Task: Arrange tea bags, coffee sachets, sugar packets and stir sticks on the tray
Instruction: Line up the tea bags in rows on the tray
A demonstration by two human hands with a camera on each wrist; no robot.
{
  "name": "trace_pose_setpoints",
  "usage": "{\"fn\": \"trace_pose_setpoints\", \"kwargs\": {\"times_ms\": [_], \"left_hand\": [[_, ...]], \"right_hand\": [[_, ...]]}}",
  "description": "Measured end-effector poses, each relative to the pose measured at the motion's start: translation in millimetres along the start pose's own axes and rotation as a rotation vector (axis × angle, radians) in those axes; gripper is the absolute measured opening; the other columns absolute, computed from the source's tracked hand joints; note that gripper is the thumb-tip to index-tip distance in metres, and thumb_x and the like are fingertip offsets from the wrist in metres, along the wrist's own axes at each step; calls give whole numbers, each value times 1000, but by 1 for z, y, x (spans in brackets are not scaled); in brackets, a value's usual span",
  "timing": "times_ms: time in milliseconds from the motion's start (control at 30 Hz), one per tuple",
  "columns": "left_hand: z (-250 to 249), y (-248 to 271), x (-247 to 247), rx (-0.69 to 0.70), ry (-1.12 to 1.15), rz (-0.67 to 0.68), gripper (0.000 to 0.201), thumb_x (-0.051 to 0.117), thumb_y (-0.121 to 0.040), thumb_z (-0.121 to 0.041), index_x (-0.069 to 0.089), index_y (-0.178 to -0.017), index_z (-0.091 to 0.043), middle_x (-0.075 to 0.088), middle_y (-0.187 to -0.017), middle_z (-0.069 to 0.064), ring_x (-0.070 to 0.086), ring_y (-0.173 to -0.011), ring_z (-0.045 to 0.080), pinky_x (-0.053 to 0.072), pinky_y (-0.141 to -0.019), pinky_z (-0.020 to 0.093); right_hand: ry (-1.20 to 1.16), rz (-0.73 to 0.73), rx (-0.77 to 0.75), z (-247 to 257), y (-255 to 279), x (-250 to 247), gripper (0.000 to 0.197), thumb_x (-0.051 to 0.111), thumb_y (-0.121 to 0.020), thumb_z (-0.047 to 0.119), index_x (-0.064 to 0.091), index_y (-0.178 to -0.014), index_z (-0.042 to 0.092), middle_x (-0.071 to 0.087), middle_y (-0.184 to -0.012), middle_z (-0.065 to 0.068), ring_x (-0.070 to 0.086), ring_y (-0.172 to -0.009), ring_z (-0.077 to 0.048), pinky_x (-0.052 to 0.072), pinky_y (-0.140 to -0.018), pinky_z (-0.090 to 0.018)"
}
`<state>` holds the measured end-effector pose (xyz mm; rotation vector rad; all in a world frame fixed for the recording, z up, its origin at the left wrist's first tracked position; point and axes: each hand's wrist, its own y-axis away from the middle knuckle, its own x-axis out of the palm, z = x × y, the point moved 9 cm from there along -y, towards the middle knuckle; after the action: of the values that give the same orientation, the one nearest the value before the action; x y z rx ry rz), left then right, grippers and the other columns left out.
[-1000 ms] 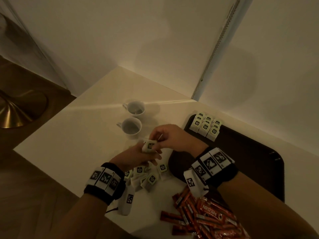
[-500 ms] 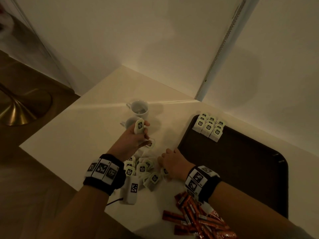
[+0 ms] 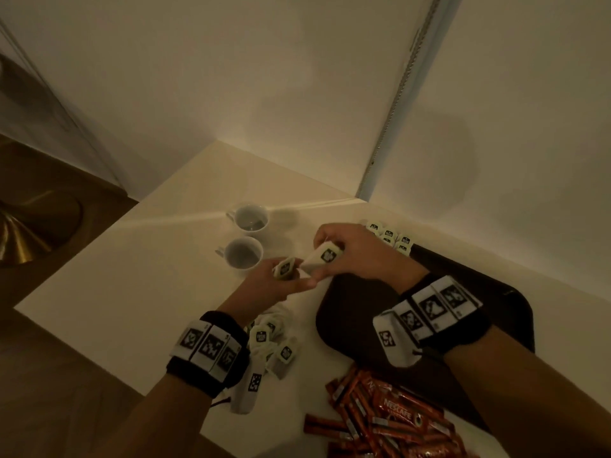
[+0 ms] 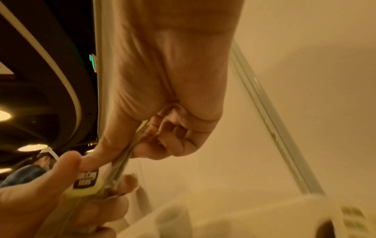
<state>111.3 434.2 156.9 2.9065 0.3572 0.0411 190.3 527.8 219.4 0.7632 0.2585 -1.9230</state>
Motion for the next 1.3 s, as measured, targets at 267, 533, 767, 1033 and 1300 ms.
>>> {"fn": "trace_pose_setpoints", "kwargs": {"times_ms": [267,533,767,1033,1300], "left_hand": [[-56,-27,35,179,210,-127,25,67,-85,-12,65,-67,-29,55,-65,3,49,-56,11,40,-51,22],[-52,-34,92,99,331,40,43,78,-70,-31,65,-103,-7,59,-81,9,50,-58,9,41,-55,23],[-66,-33,112,135,502,110,11,68,-82,-20,73,-80,-29,62,-79,2,47,-57,9,38,-51,20],[-74,-29,114,142,583,141,15,66,-82,-18,73,-74,-29,60,-72,-4,48,-58,7,38,-51,18],[-71,-30,107,132,558,119,12,66,-82,-20,72,-77,-29,60,-72,-2,49,-60,10,38,-53,20]], "right_hand": [[-66,-196,-58,25,21,-84,13,66,-87,14,66,-98,9,66,-78,0,57,-54,1,45,-51,-15],[152,-294,-52,46,39,-119,25,82,-69,27,65,-86,19,69,-73,2,61,-61,-1,46,-62,-11],[427,-249,-52,70,37,-120,21,79,-71,35,70,-77,17,59,-59,10,52,-52,6,36,-51,-10],[430,-258,-43,71,39,-120,19,77,-75,35,70,-76,17,52,-51,13,51,-48,5,32,-52,-10],[342,-272,-59,70,39,-121,21,79,-71,36,71,-75,17,51,-52,13,49,-48,2,36,-51,-9]]}}
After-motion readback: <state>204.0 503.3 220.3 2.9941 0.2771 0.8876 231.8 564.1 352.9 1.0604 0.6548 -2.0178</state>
